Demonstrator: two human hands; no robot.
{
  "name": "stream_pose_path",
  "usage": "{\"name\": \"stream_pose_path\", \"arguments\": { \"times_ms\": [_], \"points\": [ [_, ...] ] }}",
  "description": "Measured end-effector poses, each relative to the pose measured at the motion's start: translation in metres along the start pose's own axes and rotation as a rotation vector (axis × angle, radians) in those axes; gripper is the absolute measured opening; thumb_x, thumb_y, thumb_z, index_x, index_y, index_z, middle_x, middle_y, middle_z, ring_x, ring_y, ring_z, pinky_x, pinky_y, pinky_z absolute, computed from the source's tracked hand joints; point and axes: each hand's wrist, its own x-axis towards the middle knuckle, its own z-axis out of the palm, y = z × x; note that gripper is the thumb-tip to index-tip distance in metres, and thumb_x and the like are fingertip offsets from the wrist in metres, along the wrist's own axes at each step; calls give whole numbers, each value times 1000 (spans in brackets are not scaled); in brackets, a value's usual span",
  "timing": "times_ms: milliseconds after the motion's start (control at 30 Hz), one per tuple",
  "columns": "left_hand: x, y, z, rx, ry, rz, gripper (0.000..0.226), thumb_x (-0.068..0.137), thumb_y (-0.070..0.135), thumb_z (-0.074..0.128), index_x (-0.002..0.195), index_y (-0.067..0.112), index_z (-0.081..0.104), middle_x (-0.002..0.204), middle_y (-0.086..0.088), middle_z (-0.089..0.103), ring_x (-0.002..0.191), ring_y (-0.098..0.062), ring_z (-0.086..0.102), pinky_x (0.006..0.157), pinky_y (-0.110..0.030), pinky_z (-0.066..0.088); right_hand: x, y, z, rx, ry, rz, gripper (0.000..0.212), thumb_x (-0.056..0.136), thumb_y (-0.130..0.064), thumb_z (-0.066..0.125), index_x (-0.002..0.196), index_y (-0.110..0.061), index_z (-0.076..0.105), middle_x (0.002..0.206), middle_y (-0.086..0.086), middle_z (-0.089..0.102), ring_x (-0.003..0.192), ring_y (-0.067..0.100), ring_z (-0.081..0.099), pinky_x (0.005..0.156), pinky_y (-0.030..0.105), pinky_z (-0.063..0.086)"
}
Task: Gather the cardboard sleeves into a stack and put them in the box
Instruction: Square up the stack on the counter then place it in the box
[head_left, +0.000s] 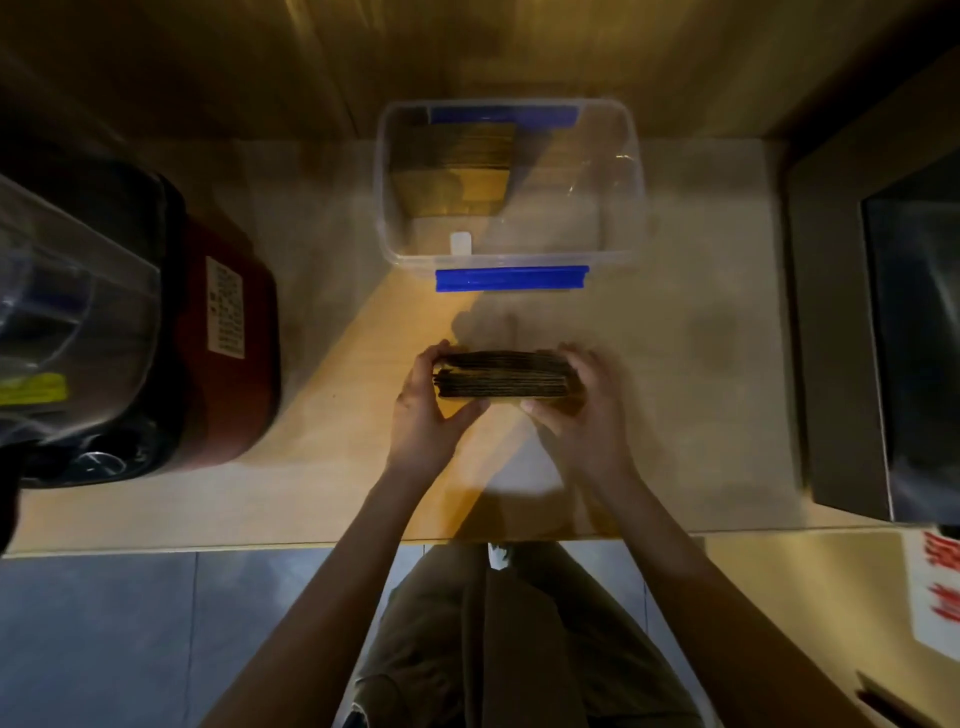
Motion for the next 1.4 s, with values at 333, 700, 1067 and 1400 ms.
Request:
{"name": "stream_pose_path", "arguments": {
  "times_ms": [333,700,1067,1400],
  "points": [
    [12,-3,-3,12,-47,1,75,73,22,71,136,18,31,138,-5,46,119,-9,41,94,-22,35,15,11,2,-94,-46,16,68,67,-29,76,128,-17,47,142,2,43,138,22,23,112,49,27],
    [9,-14,2,33,-52,5,81,74,22,70,141,18,24,140,-7,45,127,-16,40,100,-29,37,16,17,10,-233,-83,-9,79,67,-31,75,135,-18,38,149,7,33,142,26,11,116,42,12],
    [3,-17,4,56,-13,36,69,80,23,64,138,13,29,136,-9,49,121,-9,40,99,-32,40,8,18,12,-290,-89,-8,79,72,-53,51,140,-18,31,153,10,26,142,29,8,115,41,7],
    [-7,-24,1,104,28,15,68,79,31,64,138,15,33,139,-12,48,128,-25,45,102,-44,43,2,16,7,-370,-96,-70,76,76,-51,50,142,-19,27,155,7,20,143,26,3,115,41,4]
  ]
}}
